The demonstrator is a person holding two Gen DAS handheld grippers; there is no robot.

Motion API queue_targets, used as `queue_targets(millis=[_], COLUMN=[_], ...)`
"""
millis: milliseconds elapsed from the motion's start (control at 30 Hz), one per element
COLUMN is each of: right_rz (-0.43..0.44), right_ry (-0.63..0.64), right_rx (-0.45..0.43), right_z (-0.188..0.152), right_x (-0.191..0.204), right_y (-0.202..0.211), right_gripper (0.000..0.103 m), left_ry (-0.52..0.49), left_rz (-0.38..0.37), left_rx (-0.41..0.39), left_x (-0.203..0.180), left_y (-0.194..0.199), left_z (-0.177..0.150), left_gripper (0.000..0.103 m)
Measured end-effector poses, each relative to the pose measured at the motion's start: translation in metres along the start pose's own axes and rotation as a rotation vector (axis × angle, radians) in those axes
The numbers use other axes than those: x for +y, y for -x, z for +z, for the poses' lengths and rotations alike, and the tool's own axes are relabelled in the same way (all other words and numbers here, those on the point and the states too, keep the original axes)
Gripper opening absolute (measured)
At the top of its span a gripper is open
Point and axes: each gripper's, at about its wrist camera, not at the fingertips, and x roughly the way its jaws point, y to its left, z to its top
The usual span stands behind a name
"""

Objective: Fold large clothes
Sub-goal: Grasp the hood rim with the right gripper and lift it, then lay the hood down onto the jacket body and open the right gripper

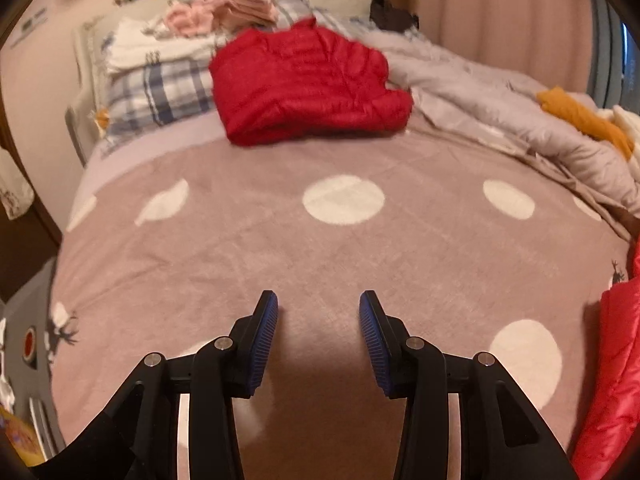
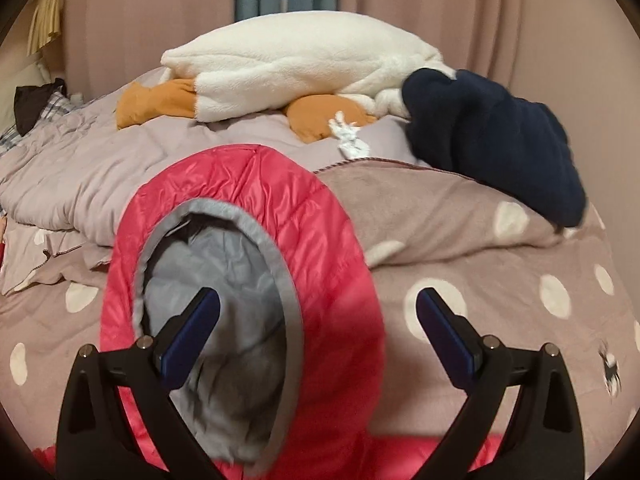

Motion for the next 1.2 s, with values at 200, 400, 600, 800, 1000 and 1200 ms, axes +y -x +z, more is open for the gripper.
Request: queue_targets(millis=[200, 400, 600, 800, 1000, 1200], right_rz=[-0.001, 0.095, 0.244, 0.297, 0.289, 0.294], right_ry=[-0.029, -0.088, -0.03, 0.158, 0.069, 0.004], right_rx=[0.133, -0.028, -0.251, -0.239, -0.05, -0.079], right_z=[0.0, 0.007, -0.025, -0.137, -0.208, -0.221], right_x=[-0.011, -0.029, -0.047, -0.054, -0.088, -0.107], right_y=[-0.05, 0.022, 0.16, 0.23, 0.234, 0.258], right_gripper=[0.02, 0.009, 0.009, 0.015, 0.045, 0.069], left_ry=[-0.034, -0.079, -0.102, -0.128, -0.127, -0.184], left_rz=[-0.003, -0.06, -0.093, -0.183, -0.316, -0.46], left_rx=[-0.025, -0.05, -0.134, -0.135, -0.127, -0.208], left_x=[-0.01, -0.026, -0.03, -0.034, -0.031, -0.04], left_y=[0.009, 0.018, 0.049, 0.077, 0.112, 0.146], left_z=[-0.004, -0.01, -0.022, -0.038, -0.052, -0.061], left_gripper=[0.044, 0.044, 0.044, 0.044, 0.063, 0.092])
